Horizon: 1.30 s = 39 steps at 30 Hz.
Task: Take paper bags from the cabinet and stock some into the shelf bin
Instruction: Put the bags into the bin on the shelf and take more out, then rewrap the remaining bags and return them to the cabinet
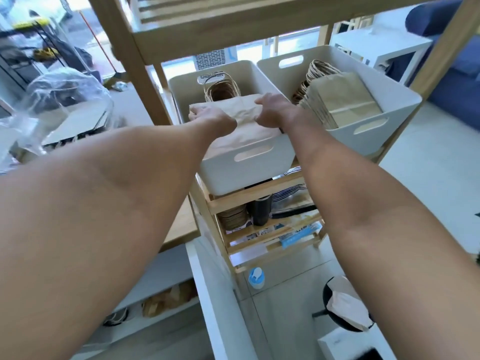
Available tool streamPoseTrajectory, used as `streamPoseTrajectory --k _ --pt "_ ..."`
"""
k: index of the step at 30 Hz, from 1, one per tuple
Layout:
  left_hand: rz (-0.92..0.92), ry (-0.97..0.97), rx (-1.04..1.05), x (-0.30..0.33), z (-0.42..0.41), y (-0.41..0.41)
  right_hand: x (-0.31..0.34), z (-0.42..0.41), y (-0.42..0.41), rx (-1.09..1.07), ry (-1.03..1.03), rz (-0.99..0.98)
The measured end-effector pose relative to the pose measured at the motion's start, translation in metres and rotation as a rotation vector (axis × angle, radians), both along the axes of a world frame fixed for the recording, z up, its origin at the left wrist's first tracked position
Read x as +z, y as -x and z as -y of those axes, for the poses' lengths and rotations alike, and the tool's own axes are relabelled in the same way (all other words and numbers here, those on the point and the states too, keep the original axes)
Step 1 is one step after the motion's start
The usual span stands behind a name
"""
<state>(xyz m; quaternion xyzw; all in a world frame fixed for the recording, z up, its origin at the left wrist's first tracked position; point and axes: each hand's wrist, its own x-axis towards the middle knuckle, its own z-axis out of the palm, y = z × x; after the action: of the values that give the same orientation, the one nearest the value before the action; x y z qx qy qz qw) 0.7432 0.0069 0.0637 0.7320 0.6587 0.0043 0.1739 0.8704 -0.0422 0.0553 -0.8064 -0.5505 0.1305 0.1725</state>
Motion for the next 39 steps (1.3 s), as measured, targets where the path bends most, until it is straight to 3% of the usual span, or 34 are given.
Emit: streamPoseTrajectory --k 6,10,18,22,25,29,39 --pt "-0.007 0.090 -0.316 0.017 0.034 0.010 0.026 0.034 0.014 -0.087 -0.049 0.117" --pt "-0.041 0.031 -0.562 0.022 0.062 0.024 0.031 0.065 0.027 -0.192 -0.010 0.155" --pt "-0.022 -0.144 -0.973 0.005 0.098 0.111 0.035 0.123 0.119 -0.377 0.250 0.235" --pt "-0.026 -0.153 -1.064 0.001 0.096 0.170 0.030 0.130 0.181 -0.401 0.350 0.225" --pt "-0.053 -0.107 -1.051 0.003 0.076 0.218 0.028 0.121 0.231 -0.373 0.425 0.192" --pt "-0.052 -0.101 -0.875 0.012 0.019 0.303 0.025 0.075 0.304 -0.361 0.356 0.080" --pt "0.099 -0.192 -0.386 0.026 -0.100 0.430 0.033 -0.063 0.367 -0.208 0.168 -0.103"
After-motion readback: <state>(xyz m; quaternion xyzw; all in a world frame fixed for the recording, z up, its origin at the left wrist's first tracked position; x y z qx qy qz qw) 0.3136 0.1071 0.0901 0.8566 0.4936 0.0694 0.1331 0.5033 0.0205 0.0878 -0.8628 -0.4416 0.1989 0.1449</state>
